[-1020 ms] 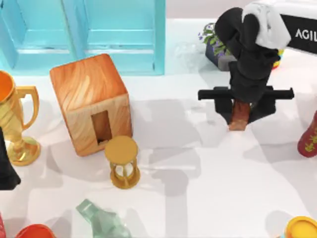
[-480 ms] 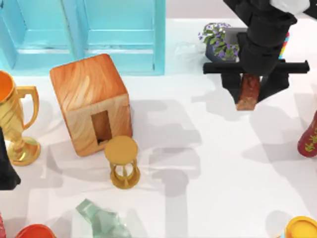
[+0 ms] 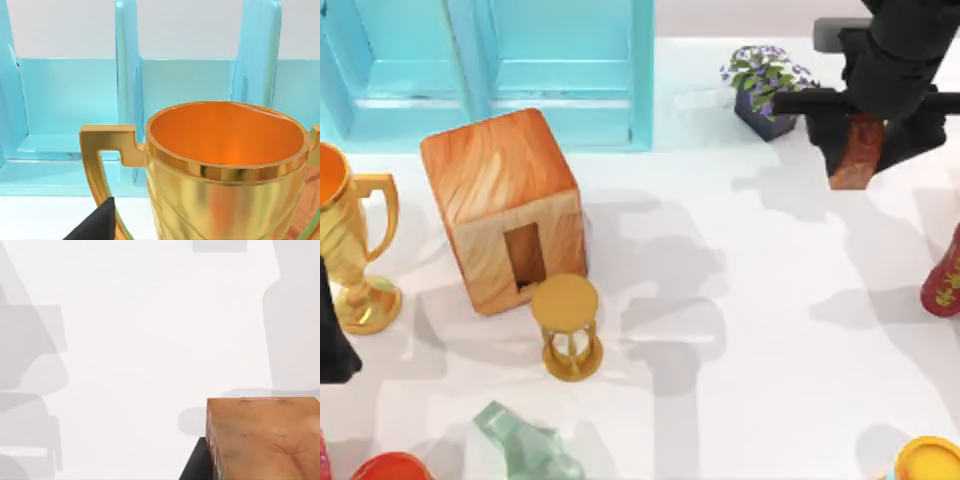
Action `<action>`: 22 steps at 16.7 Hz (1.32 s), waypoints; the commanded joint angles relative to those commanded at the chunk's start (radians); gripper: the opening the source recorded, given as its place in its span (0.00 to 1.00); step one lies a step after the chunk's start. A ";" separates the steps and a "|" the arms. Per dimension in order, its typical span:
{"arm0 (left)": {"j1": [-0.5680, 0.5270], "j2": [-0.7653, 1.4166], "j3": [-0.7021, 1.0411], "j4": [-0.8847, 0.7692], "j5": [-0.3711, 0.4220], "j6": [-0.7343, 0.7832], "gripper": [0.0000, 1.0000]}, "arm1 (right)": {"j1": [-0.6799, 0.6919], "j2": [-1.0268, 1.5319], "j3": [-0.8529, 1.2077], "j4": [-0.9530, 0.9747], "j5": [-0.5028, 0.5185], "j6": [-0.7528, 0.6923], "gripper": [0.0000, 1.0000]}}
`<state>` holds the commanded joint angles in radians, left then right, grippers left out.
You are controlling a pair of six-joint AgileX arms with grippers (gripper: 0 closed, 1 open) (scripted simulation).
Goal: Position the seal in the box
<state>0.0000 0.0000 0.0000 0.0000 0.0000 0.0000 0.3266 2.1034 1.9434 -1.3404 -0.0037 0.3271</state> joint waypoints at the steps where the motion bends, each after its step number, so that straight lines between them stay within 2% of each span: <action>1: 0.000 0.000 0.000 0.000 0.000 0.000 1.00 | -0.043 -0.015 0.005 -0.010 0.015 -0.049 0.00; 5: 0.000 0.000 0.000 0.000 0.000 0.000 1.00 | -0.300 -0.054 -0.039 -0.032 0.087 -0.321 0.00; 8: 0.000 0.000 0.000 0.000 0.000 0.000 1.00 | -0.530 -0.093 -0.128 -0.035 0.079 -0.523 0.00; 11: 0.000 0.000 0.000 0.000 0.000 0.000 1.00 | -0.687 -0.152 -0.230 -0.046 0.059 -0.659 0.00; 15: 0.000 0.000 0.000 0.000 0.000 0.000 1.00 | -0.774 -0.248 -0.295 -0.031 0.009 -0.756 0.00; 22: 0.000 0.000 0.000 0.000 0.000 0.000 1.00 | -0.771 -0.248 -0.310 -0.011 0.005 -0.761 0.00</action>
<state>0.0000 0.0000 0.0000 0.0000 0.0000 0.0000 -0.4442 1.8554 1.6332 -1.3519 0.0012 -0.4339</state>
